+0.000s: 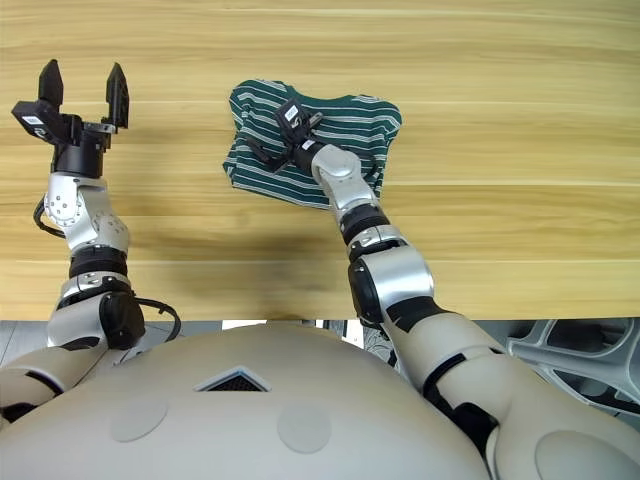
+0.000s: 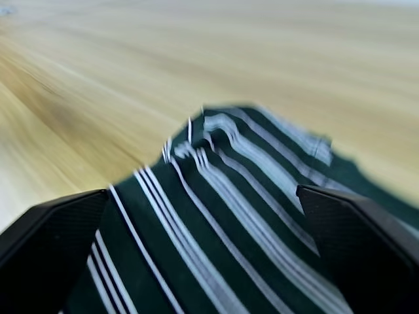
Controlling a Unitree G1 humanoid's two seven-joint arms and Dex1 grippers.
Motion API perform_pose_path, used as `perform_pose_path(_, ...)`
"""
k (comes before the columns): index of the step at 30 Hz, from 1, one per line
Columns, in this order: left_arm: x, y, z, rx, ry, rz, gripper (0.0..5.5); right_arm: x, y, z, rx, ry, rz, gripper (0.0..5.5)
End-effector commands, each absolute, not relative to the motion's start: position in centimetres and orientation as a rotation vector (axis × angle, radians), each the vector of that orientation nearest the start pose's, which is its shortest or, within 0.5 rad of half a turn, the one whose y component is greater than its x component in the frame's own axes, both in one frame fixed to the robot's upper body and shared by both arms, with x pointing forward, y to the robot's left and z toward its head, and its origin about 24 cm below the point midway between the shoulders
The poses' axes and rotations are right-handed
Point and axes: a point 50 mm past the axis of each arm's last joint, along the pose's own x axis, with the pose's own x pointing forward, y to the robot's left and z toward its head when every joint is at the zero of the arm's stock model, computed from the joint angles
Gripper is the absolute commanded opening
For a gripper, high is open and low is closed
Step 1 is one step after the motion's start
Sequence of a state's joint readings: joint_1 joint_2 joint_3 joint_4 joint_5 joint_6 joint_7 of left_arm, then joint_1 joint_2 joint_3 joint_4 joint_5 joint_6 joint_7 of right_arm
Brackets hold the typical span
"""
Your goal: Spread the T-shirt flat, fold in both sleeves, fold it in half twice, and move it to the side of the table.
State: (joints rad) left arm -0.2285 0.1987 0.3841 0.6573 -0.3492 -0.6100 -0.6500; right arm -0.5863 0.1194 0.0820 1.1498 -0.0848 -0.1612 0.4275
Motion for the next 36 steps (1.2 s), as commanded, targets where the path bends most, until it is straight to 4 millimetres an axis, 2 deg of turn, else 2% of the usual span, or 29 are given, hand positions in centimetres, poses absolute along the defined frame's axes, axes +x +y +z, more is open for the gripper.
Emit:
perform_pose_path(1, 26.4, 24.9, 3.4, -0.063, -0.302, -0.156, 5.38, 28.7, -2.3, -4.6, -0.004, 0.594, 0.731, 5.40)
perform_pose_path(5, 26.4, 24.9, 3.4, -0.064, -0.296, -0.151, 5.38, 27.6, -0.5, -4.8, 0.000, 0.638, 0.859, 5.40)
perform_pose_path(8, 26.5, 24.7, 3.4, -0.061, -0.294, -0.159, 5.38, 26.3, 0.7, -4.9, 0.027, 0.640, 1.015, 5.40)
perform_pose_path(11, 26.6, 24.5, 3.5, -0.060, -0.298, -0.166, 5.38, 24.7, 0.9, -5.1, 0.034, 0.601, 1.219, 5.40)
perform_pose_path(13, 26.8, 24.3, 3.7, -0.059, -0.302, -0.173, 5.38, 23.7, 0.0, -5.4, -0.009, 0.566, 1.369, 5.40)
perform_pose_path(15, 26.9, 24.1, 3.8, -0.059, -0.305, -0.183, 5.38, 22.5, -1.9, -5.9, -0.097, 0.535, 1.517, 5.40)
perform_pose_path(17, 27.1, 23.8, 3.9, -0.061, -0.308, -0.193, 5.38, 22.0, -4.8, -6.2, -0.190, 0.523, 1.627, 5.40)
perform_pose_path(19, 27.1, 23.6, 3.9, -0.068, -0.309, -0.201, 5.38, 22.3, -8.7, -5.9, -0.321, 0.499, 1.699, 5.40)
perform_pose_path(21, 27.1, 23.3, 3.8, -0.072, -0.309, -0.211, 5.38, 23.3, -11.7, -4.7, -0.407, 0.447, 1.697, 5.40)
perform_pose_path(24, 27.2, 22.9, 3.8, -0.071, -0.310, -0.230, 5.38, 25.6, -13.4, -2.0, -0.413, 0.277, 1.601, 5.40)
perform_pose_path(26, 27.2, 22.6, 3.9, -0.065, -0.315, -0.243, 5.38, 26.5, -14.7, 0.3, -0.342, 0.143, 1.563, 5.40)
perform_pose_path(29, 27.0, 22.3, 4.1, -0.062, -0.324, -0.253, 5.38, 26.0, -16.4, 2.2, -0.204, 0.017, 1.541, 5.40)
perform_pose_path(32, 26.8, 22.0, 4.0, -0.059, -0.326, -0.259, 5.38, 25.6, -17.4, 1.4, -0.162, 0.062, 1.383, 5.40)
perform_pose_path(34, 26.7, 21.9, 4.1, -0.056, -0.328, -0.264, 5.38, 26.2, -17.2, -0.2, -0.160, 0.185, 1.167, 5.40)
perform_pose_path(36, 26.6, 21.9, 4.1, -0.047, -0.331, -0.268, 5.38, 25.6, -16.9, -1.1, -0.191, 0.253, 1.065, 5.40)
